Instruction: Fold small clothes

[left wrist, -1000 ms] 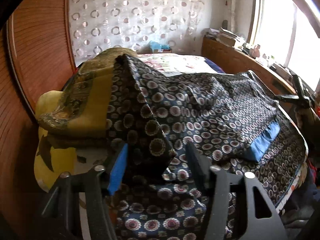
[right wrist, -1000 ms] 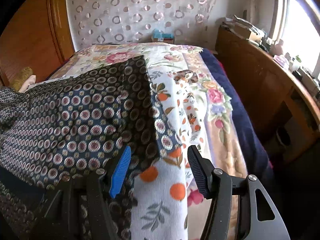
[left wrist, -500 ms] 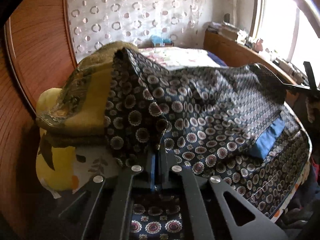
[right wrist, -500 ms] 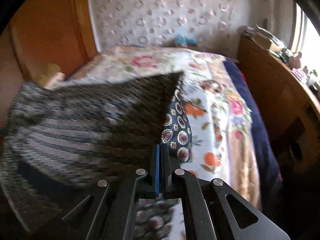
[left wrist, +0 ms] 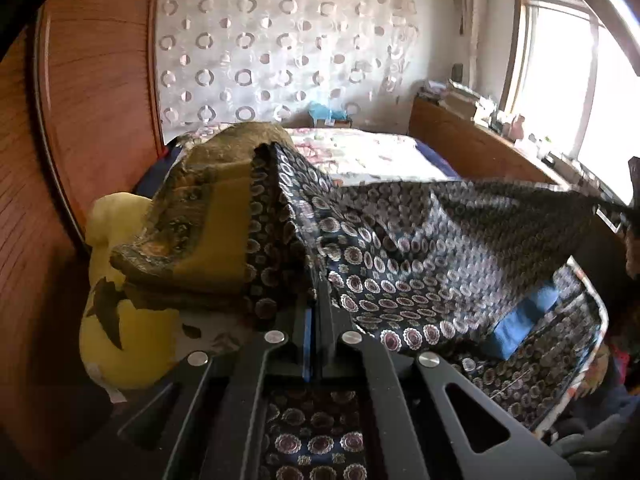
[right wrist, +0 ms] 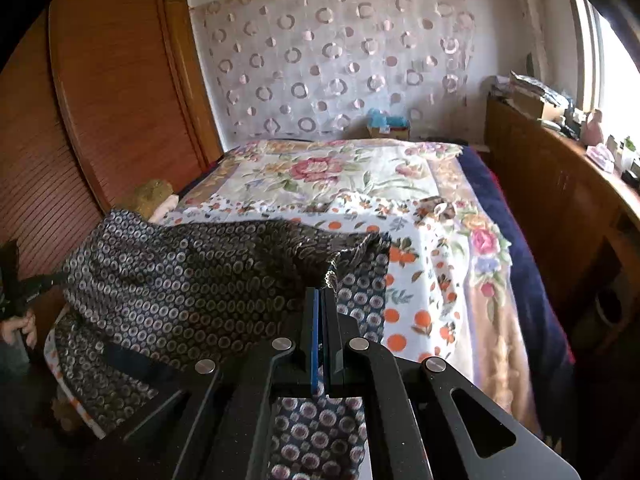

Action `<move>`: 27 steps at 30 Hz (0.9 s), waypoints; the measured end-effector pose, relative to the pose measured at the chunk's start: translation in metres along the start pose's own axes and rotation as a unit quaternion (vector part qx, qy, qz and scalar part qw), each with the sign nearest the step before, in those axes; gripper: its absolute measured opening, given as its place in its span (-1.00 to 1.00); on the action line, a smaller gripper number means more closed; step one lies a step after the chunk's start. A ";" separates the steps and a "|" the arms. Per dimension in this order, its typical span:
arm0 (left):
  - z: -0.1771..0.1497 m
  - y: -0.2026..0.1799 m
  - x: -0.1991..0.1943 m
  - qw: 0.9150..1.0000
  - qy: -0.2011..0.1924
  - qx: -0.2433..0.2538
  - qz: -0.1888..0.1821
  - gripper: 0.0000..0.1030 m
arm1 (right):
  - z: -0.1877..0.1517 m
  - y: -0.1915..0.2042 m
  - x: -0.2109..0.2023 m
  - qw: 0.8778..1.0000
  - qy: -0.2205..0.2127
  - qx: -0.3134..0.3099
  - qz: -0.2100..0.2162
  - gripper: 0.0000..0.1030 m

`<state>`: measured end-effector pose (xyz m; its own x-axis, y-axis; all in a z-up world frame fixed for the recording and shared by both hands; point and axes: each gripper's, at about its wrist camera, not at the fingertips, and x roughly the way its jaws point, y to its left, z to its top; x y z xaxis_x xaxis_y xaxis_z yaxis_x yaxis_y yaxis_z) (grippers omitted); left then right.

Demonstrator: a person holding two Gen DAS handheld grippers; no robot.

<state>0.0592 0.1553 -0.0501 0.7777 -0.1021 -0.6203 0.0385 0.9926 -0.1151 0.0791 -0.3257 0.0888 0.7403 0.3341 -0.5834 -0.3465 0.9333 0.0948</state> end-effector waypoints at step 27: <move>-0.047 0.020 -0.024 0.999 0.024 -0.016 0.023 -0.12 | -0.050 0.028 -0.024 0.994 0.052 -0.051 -0.078 0.16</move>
<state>0.0116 0.1747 -0.0743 0.7472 -0.0597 -0.6619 -0.0174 0.9939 -0.1093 0.0232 -0.3144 0.0649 0.7272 0.1661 -0.6661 -0.2931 0.9525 -0.0825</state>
